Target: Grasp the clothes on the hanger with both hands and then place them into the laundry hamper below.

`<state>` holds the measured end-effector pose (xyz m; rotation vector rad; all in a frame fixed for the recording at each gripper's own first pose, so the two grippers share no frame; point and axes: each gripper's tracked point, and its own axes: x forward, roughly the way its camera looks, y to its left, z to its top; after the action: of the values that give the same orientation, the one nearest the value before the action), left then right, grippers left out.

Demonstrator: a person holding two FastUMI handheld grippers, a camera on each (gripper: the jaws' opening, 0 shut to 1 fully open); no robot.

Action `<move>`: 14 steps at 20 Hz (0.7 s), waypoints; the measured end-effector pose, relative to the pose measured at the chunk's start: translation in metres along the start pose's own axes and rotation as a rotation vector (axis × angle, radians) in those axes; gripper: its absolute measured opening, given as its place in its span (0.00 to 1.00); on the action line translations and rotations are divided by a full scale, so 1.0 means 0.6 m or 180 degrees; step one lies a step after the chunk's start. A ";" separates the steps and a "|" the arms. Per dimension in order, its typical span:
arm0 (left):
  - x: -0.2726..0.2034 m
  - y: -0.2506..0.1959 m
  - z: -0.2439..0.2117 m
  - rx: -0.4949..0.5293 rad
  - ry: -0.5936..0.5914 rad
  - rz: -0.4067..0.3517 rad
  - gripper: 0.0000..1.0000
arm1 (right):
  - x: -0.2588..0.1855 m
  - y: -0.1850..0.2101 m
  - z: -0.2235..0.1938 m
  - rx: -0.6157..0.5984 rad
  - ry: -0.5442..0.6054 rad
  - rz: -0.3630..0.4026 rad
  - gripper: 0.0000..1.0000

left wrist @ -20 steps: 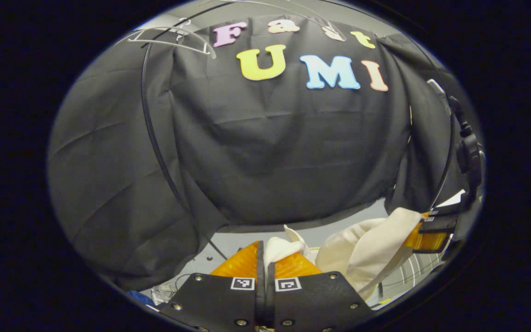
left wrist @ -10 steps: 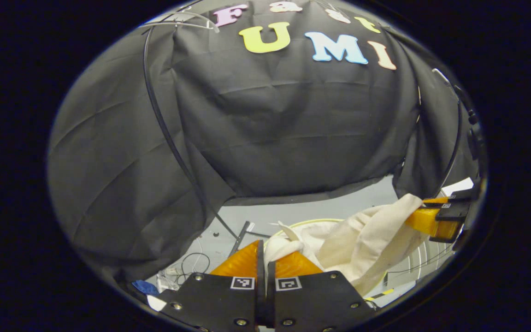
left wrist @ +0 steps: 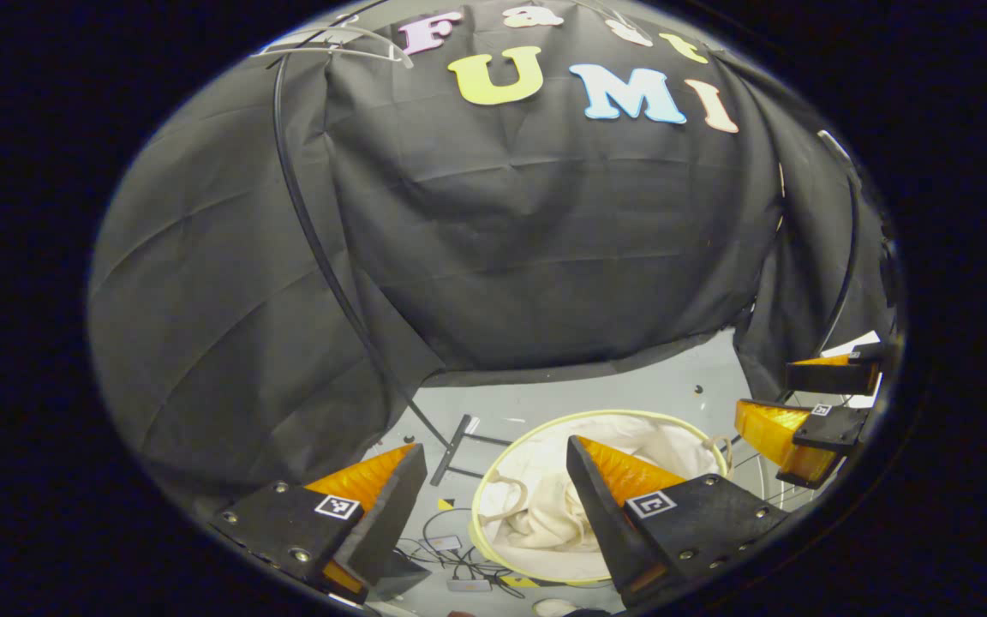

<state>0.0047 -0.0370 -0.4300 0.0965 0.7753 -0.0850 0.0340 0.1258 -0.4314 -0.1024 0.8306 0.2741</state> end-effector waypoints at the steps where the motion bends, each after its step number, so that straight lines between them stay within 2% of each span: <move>1: 0.000 0.004 0.004 -0.0010 -0.0019 0.0020 0.96 | -0.003 -0.001 0.006 0.0006 -0.0029 -0.0018 1.00; 4: -0.008 0.016 0.027 -0.0026 -0.0114 0.0066 0.96 | -0.015 -0.007 0.024 0.0003 -0.0127 -0.0070 1.00; 8: -0.039 0.024 0.077 -0.0028 -0.0372 0.0016 0.96 | -0.059 -0.018 0.081 0.0092 -0.0400 -0.0145 1.00; 14: -0.116 0.043 0.168 -0.0020 -0.0791 -0.0104 0.97 | -0.173 -0.040 0.182 0.0171 -0.0904 -0.0321 1.00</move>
<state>0.0284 -0.0204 -0.3081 0.0658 0.5290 -0.1232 0.0521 0.1033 -0.2817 -0.0532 0.5484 0.1662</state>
